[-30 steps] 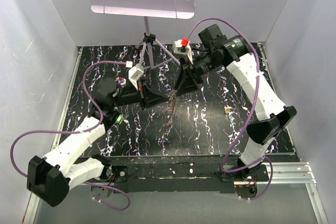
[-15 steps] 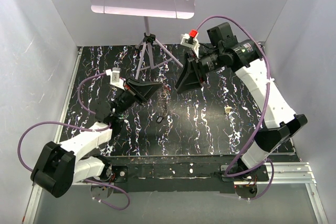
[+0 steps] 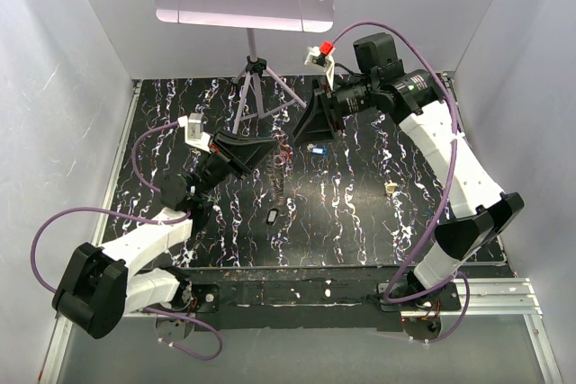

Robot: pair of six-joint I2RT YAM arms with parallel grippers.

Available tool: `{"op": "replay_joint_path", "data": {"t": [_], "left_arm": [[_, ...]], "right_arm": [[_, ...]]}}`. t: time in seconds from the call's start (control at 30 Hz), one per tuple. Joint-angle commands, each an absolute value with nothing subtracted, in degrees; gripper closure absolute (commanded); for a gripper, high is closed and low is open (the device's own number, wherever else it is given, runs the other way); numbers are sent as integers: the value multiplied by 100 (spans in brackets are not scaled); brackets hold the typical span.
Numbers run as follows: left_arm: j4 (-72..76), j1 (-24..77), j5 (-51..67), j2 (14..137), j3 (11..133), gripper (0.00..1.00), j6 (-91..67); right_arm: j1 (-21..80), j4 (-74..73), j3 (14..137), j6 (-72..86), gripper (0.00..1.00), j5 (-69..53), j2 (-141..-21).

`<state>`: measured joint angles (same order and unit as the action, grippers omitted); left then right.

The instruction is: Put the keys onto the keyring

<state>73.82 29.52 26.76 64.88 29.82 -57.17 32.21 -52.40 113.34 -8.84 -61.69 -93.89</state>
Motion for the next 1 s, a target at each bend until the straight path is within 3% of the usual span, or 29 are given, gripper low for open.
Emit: {"op": "replay_joint_path", "data": {"t": [0.0,0.5,0.7,0.83,0.97], "left_arm": [[8490,2988,2681,6398,3243,100,-5818],[8517,3050,2672,6486,3313,100,-5836],[8490,3050,2663,6495,3313,100,-5827],[8482,3050,2663,6495,3305,100,-5818],[8473,3050,2654,6469,3287,100,-5810]], "right_arm": [[3234,-4852,11303,-852,52,-6311,-9474],[3357,-4816,11276,-975,54,-6539,-9598],[3410,-4843,11268,-1081,60,-6820,-9536],[3472,-4869,11259,-1116,68,-6873,-9527],[3480,-4878,11232,-1160,88,-6908,-9518]]}}
